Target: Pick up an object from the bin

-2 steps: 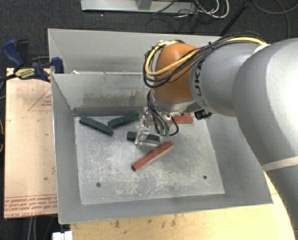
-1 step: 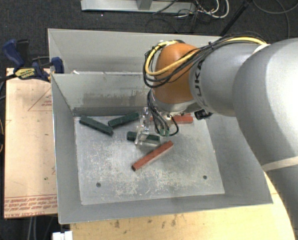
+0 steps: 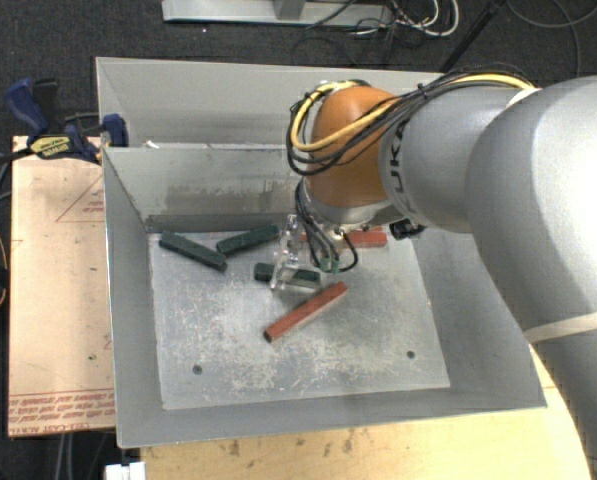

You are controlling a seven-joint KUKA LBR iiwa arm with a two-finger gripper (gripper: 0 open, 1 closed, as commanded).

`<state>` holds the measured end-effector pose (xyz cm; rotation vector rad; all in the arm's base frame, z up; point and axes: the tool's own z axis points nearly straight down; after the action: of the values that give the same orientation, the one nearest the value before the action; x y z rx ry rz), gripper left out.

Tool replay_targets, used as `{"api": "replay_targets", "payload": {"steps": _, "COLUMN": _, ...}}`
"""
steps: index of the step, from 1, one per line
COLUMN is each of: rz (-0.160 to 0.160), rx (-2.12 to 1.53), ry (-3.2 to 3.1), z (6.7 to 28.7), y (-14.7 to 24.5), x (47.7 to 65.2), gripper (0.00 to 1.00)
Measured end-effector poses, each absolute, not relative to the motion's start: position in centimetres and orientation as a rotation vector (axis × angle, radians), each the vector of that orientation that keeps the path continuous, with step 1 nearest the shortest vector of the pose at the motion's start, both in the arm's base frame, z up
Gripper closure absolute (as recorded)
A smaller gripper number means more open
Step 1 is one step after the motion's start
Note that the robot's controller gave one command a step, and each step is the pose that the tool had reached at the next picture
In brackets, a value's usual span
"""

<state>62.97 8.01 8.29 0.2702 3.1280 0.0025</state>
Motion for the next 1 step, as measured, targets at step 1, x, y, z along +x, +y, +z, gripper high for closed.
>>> {"api": "replay_targets", "payload": {"steps": 1, "rz": 0.003, "rx": 0.270, "ry": 3.128, "z": 8.29, "y": 8.01, "x": 62.97, "gripper": 1.00}}
